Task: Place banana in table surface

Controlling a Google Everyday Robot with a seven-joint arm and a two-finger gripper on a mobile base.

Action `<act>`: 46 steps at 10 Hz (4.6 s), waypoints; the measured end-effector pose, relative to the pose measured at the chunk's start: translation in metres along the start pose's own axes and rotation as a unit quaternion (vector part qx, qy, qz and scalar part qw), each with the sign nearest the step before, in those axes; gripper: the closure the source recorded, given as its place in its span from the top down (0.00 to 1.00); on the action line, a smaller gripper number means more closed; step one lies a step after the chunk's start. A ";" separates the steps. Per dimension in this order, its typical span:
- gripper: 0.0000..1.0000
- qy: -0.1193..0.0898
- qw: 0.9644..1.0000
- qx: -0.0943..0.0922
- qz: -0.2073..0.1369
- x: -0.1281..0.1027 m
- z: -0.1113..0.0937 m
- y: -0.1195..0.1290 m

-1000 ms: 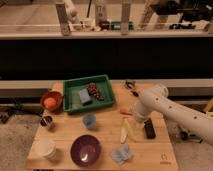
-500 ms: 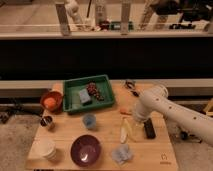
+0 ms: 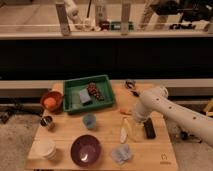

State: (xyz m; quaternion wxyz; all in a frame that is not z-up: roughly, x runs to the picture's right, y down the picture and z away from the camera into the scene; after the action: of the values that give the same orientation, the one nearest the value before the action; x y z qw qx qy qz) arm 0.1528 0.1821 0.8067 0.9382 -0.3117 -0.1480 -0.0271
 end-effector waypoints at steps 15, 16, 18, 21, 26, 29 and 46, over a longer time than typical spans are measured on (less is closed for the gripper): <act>0.51 -0.009 1.000 0.000 0.006 -0.003 0.012 -0.002; 0.51 -0.010 1.000 0.000 0.005 -0.003 0.011 -0.002; 0.51 -0.011 1.000 0.000 0.004 -0.004 0.011 -0.003; 0.51 -0.013 1.000 0.004 0.004 -0.005 -0.002 -0.006; 0.46 -0.016 1.000 0.005 0.003 -0.004 -0.008 -0.010; 0.38 -0.018 1.000 0.005 0.001 -0.004 -0.007 -0.012; 0.20 -0.019 1.000 0.002 -0.010 0.004 0.002 -0.023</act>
State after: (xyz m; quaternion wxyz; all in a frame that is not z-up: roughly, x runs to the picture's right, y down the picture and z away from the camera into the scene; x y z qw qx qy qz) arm 0.1528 0.1652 0.8222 0.9354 -0.3092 -0.1690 -0.0298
